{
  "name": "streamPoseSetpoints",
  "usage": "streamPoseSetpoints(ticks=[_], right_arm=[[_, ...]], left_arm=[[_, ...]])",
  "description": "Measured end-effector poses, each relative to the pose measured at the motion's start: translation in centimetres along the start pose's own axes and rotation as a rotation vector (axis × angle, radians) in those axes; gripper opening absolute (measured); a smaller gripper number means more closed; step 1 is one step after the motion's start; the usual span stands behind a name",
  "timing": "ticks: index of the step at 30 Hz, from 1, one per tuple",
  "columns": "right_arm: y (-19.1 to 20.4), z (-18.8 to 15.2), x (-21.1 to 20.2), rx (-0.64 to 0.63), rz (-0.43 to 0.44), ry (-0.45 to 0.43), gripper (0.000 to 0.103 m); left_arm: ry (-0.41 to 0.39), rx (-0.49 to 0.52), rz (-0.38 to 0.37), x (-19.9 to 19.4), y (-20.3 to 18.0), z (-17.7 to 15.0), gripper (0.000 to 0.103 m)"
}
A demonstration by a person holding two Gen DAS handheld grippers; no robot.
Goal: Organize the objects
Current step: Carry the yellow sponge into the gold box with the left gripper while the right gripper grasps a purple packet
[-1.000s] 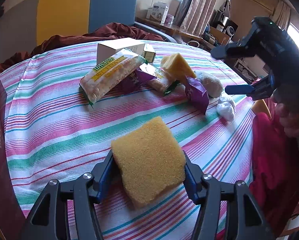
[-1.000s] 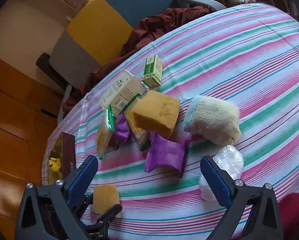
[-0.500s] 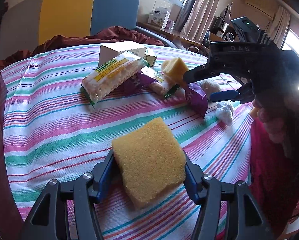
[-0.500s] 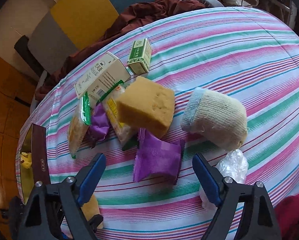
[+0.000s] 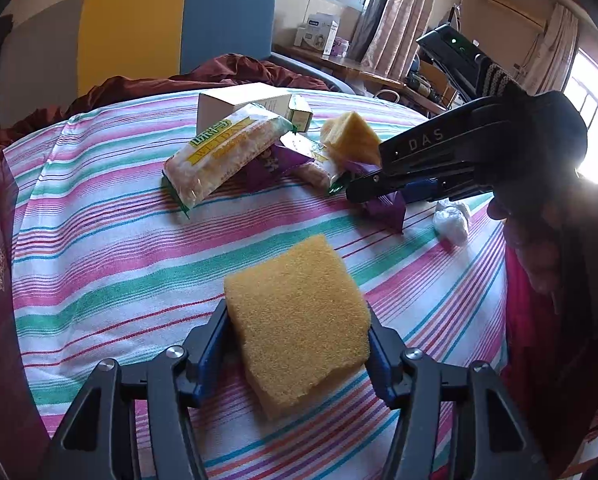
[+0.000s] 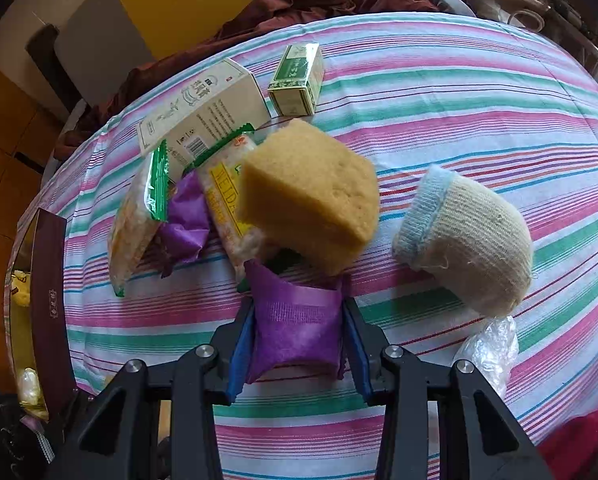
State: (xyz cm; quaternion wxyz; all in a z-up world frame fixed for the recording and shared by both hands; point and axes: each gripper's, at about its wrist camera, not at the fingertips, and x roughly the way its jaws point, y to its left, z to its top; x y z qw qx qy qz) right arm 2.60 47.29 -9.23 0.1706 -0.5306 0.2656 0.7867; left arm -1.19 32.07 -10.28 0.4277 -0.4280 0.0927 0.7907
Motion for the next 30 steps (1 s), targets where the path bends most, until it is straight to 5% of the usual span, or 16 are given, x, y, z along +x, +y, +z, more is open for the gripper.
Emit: streamPoseSetpoints(ticks=[5, 11, 20, 24, 30], right_arm=[[-0.1, 0.1, 0.2, -0.004, -0.012, 0.008, 0.043], [-0.1, 0.0, 0.2, -0.016, -0.027, 0.007, 0.043], [0.6, 0.1, 0.8, -0.045, -0.065, 0.011, 0.043], [0.7, -0.2, 0.8, -0.052, -0.072, 0.009, 0.043], [1.5, 0.0, 1.2, -0.061, -0.084, 0.010, 0.043]], left_arm=[[0.014, -0.018, 0.011, -1.7, 0.1, -0.5, 0.057], [-0.057, -0.065, 0.015, -7.5, 2.2, -0.4, 0.057], [-0.149, -0.313, 0.224, -18.5, 15.9, -0.5, 0.058], [-0.094, -0.419, 0.356, -20.0, 22.5, -1.7, 0.058], [-0.007, -0.533, 0.430, -18.8, 29.1, -3.7, 0.058]])
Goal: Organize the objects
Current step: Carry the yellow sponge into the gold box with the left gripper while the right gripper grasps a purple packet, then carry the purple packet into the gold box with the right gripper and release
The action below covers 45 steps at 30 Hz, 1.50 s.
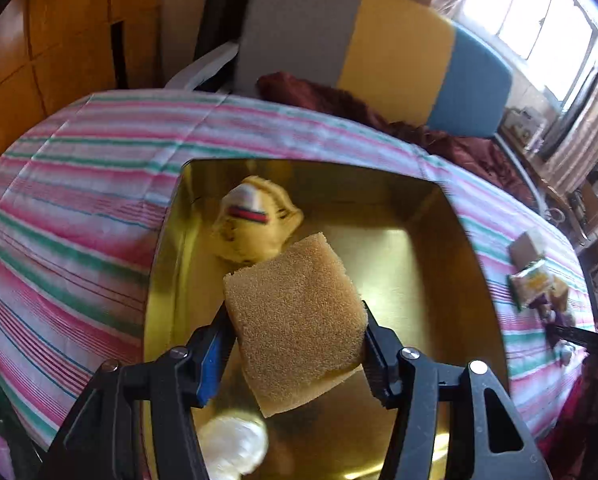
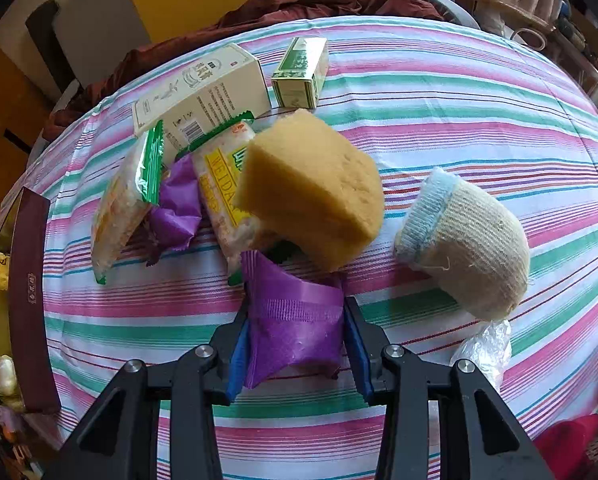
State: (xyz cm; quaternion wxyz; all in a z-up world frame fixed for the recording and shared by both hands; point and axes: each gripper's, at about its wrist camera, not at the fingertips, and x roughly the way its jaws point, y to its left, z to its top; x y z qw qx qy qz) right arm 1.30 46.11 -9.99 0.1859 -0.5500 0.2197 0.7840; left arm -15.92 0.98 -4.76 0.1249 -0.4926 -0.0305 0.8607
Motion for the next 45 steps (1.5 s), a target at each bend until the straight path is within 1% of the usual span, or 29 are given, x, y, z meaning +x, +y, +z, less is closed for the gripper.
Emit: streamPoseSetpoints(ticks=[5, 8, 10, 13, 17, 18, 19, 21, 23, 26, 29, 32, 34, 39, 41, 43, 45], right_arm=[[0.3, 0.1, 0.0, -0.012, -0.011, -0.001, 0.043], [0.2, 0.3, 0.4, -0.018, -0.015, 0.000, 0.043], [0.5, 0.5, 0.7, -0.025, -0.021, 0.001, 0.043], [1.5, 0.7, 1.1, -0.036, -0.032, 0.000, 0.043], [2.6, 0.9, 1.6, -0.040, -0.036, -0.001, 0.043], [2.7, 0.7, 1.5, -0.040, -0.037, -0.002, 0.043], [2.7, 0.7, 1.5, -0.040, -0.036, -0.002, 0.043], [2.7, 0.7, 1.6, -0.041, -0.037, -0.001, 0.043], [2.7, 0.7, 1.5, -0.042, -0.037, -0.001, 0.043], [2.9, 0.7, 1.6, -0.043, -0.038, -0.002, 0.043], [2.7, 0.6, 1.6, -0.043, -0.038, -0.001, 0.043], [2.8, 0.7, 1.7, -0.050, -0.043, -0.002, 0.043], [3.1, 0.7, 1.6, -0.057, -0.049, -0.005, 0.043], [3.6, 0.7, 1.8, -0.077, -0.055, -0.010, 0.042], [3.9, 0.7, 1.8, -0.086, -0.061, -0.010, 0.041], [3.7, 0.6, 1.6, -0.091, -0.065, -0.010, 0.041], [3.9, 0.7, 1.4, -0.099, -0.043, -0.010, 0.041]], left_arm=[[0.086, 0.013, 0.063, 3.7, 1.3, 0.5, 0.058], [0.107, 0.036, 0.099, 5.1, 1.3, 1.2, 0.059], [0.106, 0.055, 0.131, 5.8, 1.0, 1.9, 0.062], [0.105, 0.082, 0.171, 6.5, 0.8, 2.6, 0.064], [0.105, 0.094, 0.163, 6.4, 0.7, 2.9, 0.071], [0.096, 0.088, 0.157, 6.0, 0.8, 2.7, 0.077], [0.082, 0.079, 0.150, 5.7, 1.0, 2.7, 0.080], [0.058, 0.067, 0.133, 4.9, 1.2, 2.6, 0.084], [0.040, 0.061, 0.121, 4.2, 1.2, 2.2, 0.084], [0.010, 0.067, 0.137, 2.9, 1.0, 1.5, 0.084], [-0.053, 0.072, 0.135, 0.6, 0.2, 0.4, 0.084], [-0.131, 0.085, 0.152, -2.2, -1.2, -1.7, 0.084], [-0.170, 0.077, 0.142, -3.7, -1.7, -2.9, 0.084], [-0.208, 0.058, 0.112, -5.9, -2.6, -5.1, 0.084], [-0.216, 0.048, 0.116, -6.5, -2.7, -5.9, 0.084], [-0.215, 0.067, 0.133, -6.7, -2.9, -6.6, 0.084], [-0.218, 0.073, 0.135, -7.0, -3.2, -7.3, 0.084]])
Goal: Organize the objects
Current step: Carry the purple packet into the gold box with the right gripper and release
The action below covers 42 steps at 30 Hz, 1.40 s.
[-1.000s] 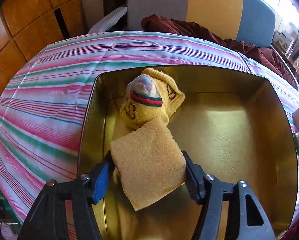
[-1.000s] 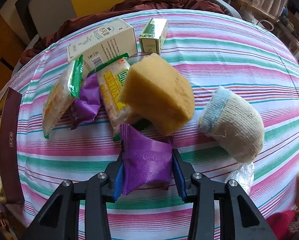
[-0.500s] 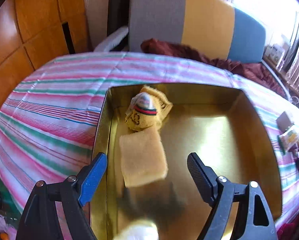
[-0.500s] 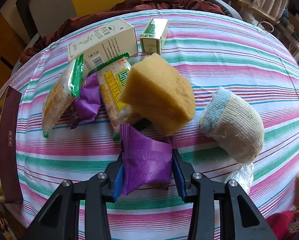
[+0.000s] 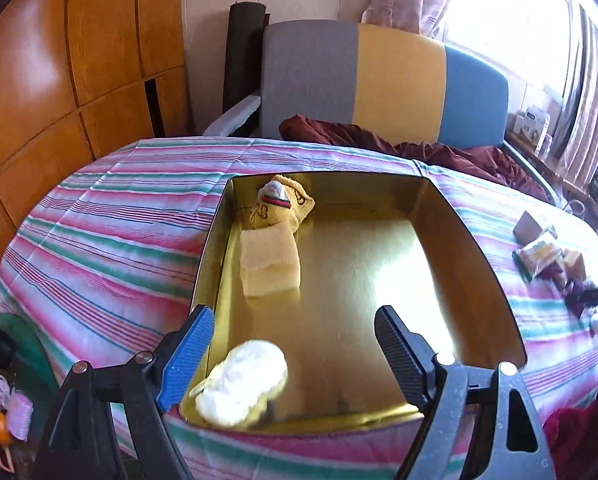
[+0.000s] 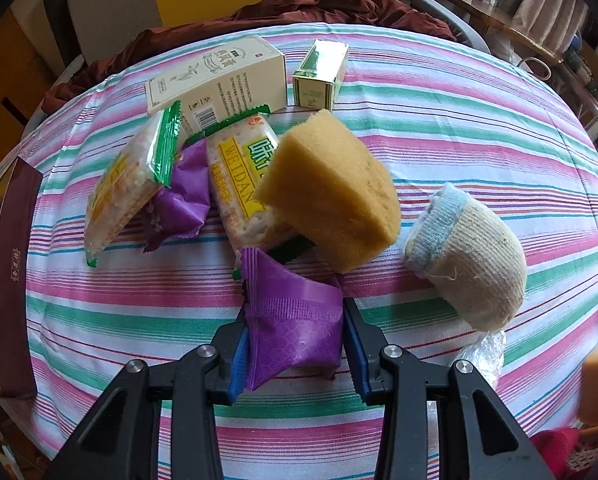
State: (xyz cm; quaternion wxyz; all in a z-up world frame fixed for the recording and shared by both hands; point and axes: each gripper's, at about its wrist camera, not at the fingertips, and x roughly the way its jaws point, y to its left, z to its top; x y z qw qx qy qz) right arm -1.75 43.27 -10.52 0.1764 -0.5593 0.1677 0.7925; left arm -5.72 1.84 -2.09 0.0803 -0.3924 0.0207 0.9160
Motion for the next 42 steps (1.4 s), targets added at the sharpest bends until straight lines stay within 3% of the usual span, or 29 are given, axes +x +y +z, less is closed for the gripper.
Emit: streamPoseSetpoints(ticks=[4, 8, 14, 16, 20, 23, 26, 31, 32, 33, 34, 38, 42], right_arm=[[2.8, -0.9, -2.0, -0.056, 0.080, -0.028, 0.040], [8.1, -2.3, -6.0, -0.147, 0.201, -0.095, 0.040], [20.2, -3.9, -11.5, -0.375, 0.427, -0.185, 0.041], [24.4, -4.2, -11.2, -0.444, 0.486, -0.172, 0.041], [32.4, -5.4, -8.9, -0.532, 0.522, -0.101, 0.041], [37.5, -6.3, -6.2, -0.573, 0.504, -0.035, 0.041], [40.8, -7.1, -4.1, -0.593, 0.501, 0.017, 0.041], [43.9, -7.1, -1.3, -0.570, 0.527, 0.065, 0.046], [44.3, -7.1, -1.1, -0.567, 0.538, 0.073, 0.053], [44.6, -7.2, -0.8, -0.565, 0.557, 0.089, 0.068], [44.6, -7.3, -0.7, -0.563, 0.578, 0.096, 0.077], [43.3, -7.5, -1.4, -0.540, 0.621, 0.085, 0.085], [40.1, -7.5, -2.8, -0.513, 0.608, 0.063, 0.092]], left_arm=[[0.010, -0.042, -0.039, -0.6, 0.8, -0.8, 0.084], [0.055, -0.085, -0.065, -0.3, 2.5, -1.6, 0.084], [0.080, -0.179, 0.064, -0.5, 6.0, -2.8, 0.083], [0.082, -0.231, 0.074, -0.7, 7.5, -3.0, 0.083], [0.082, -0.311, 0.036, -0.7, 9.7, -3.4, 0.083], [0.074, -0.318, 0.009, -0.8, 10.1, -3.4, 0.082], [0.092, -0.325, 0.015, -0.2, 10.4, -3.6, 0.074], [0.122, -0.365, -0.006, 0.4, 10.7, -4.0, 0.071], [0.116, -0.365, -0.009, 0.4, 10.7, -4.1, 0.071], [0.111, -0.366, -0.012, 0.4, 10.6, -4.1, 0.071], [0.109, -0.366, -0.015, 0.4, 10.6, -4.2, 0.071], [0.095, -0.352, -0.039, 0.2, 10.0, -4.2, 0.071], [0.095, -0.316, -0.049, 0.5, 9.0, -4.3, 0.071]])
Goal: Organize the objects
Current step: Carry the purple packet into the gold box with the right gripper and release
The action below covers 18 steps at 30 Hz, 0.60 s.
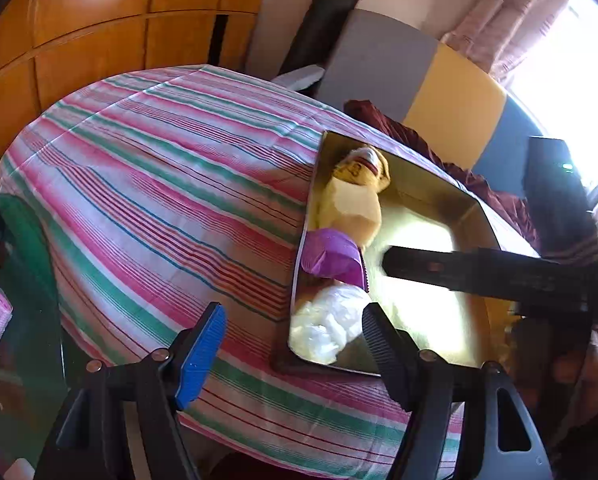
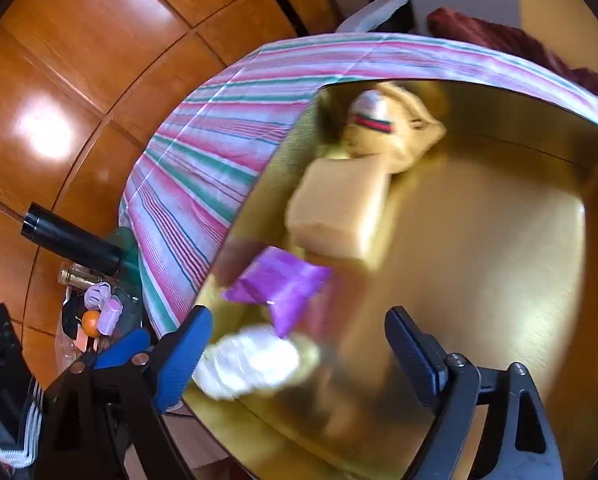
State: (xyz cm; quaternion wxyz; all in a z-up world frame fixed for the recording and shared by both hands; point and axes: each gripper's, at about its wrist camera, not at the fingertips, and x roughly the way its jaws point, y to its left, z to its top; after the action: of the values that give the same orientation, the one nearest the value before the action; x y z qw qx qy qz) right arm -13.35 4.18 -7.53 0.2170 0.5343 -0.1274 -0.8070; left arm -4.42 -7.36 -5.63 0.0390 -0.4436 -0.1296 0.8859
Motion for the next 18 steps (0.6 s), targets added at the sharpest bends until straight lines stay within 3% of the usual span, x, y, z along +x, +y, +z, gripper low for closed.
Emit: streamPoseSetpoints(ticks=[8, 14, 18], right_arm=[[-4.5, -3.8, -8.4, 0.052, -0.084, -0.130, 0.101], [-11.0, -6.9, -16.0, 0.185, -0.176, -0.247, 0.102], [-16.0, -9.1, -21.0, 0.287, -0.263, -0.307, 0.102]], left_arm=[[0.015, 0.060, -0.019, 0.4, -1.8, -0.8, 0.071], [0.034, 0.089, 0.008, 0.7, -3.7, -1.0, 0.071], [0.001, 0.132, 0.023, -0.1, -4.9, -0.4, 0.071]])
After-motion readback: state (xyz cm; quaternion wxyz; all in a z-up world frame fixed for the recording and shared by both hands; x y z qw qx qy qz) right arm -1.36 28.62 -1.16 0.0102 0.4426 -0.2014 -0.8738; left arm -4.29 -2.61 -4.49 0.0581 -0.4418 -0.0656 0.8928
